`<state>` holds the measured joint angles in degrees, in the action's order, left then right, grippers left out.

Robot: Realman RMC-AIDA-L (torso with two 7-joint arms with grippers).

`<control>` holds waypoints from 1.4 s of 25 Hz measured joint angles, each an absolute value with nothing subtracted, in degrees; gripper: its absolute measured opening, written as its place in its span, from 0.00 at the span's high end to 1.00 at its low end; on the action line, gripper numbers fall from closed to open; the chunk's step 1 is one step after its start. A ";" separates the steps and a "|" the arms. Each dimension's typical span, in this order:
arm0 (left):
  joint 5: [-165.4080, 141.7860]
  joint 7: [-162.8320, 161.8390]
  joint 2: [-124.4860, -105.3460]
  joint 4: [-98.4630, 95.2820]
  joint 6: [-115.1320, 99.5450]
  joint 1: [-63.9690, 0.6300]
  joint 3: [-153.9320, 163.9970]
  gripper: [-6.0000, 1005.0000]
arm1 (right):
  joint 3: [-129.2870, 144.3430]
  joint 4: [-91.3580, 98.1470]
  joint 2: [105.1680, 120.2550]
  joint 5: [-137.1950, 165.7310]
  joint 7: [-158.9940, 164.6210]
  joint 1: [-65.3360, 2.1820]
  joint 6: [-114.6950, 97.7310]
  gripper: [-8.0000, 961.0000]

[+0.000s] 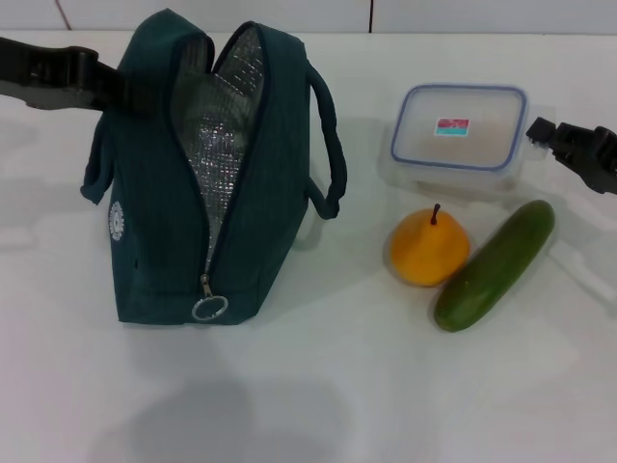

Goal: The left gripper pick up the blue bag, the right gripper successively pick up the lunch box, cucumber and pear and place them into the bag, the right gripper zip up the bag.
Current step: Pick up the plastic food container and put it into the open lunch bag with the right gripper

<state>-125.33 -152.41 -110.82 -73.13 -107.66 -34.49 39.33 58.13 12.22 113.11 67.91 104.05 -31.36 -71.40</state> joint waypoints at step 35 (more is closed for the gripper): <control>-125.68 -151.94 -111.30 -73.13 -107.57 -35.94 39.73 0.95 | 55.86 9.73 114.55 52.69 111.94 -30.75 -86.80 0.87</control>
